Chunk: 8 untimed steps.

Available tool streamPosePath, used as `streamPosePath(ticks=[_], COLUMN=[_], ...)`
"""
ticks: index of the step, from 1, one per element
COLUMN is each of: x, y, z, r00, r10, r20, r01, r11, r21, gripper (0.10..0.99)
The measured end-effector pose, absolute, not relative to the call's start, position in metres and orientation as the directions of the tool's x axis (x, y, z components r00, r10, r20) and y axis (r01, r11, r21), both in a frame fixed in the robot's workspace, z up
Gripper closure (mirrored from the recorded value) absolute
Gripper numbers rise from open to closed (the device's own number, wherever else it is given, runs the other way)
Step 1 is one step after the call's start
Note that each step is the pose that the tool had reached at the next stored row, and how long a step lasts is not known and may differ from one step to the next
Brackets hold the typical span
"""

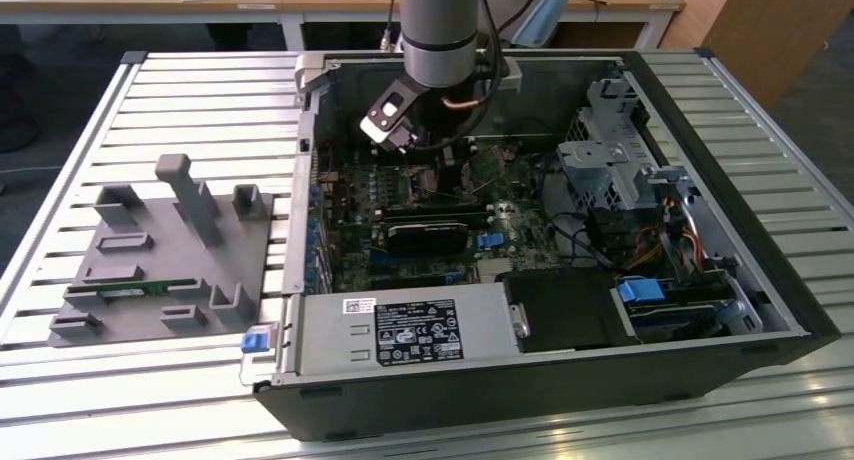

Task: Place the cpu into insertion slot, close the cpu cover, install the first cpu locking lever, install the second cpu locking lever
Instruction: 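Place the cpu into insertion slot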

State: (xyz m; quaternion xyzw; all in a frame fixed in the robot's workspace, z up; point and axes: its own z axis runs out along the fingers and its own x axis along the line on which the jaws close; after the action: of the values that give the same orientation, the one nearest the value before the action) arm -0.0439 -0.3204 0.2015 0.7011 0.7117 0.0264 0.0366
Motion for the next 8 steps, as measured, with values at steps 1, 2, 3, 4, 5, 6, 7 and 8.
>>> streamPosePath(ticks=[1,2,3,4,5,6,7,8], x=[-0.0439,-0.0439,-0.0440,-0.0440,-0.0439,-0.0439,-0.0439,-0.0439], y=[-0.3204,-0.3202,-0.3199,-0.3196,-0.3194,-0.3193,-0.3191,-0.3191], z=[0.2011,0.2008,0.2005,0.2001,0.1998,0.1995,0.1991,0.1988], r00=[-0.014,-0.014,-0.014,-0.013,-0.012,-0.012,-0.011,-0.010], r10=[1.000,1.000,1.000,1.000,1.000,1.000,1.000,1.000], r20=[-0.015,-0.015,-0.015,-0.015,-0.015,-0.015,-0.015,-0.015], r01=[0.996,0.996,0.996,0.996,0.996,0.996,0.996,0.996], r11=[0.016,0.016,0.015,0.015,0.014,0.013,0.012,0.012], r21=[0.089,0.089,0.089,0.089,0.089,0.089,0.089,0.089], gripper=[0.545,0.545,0.545,0.545,0.545,0.545,0.545,0.545])
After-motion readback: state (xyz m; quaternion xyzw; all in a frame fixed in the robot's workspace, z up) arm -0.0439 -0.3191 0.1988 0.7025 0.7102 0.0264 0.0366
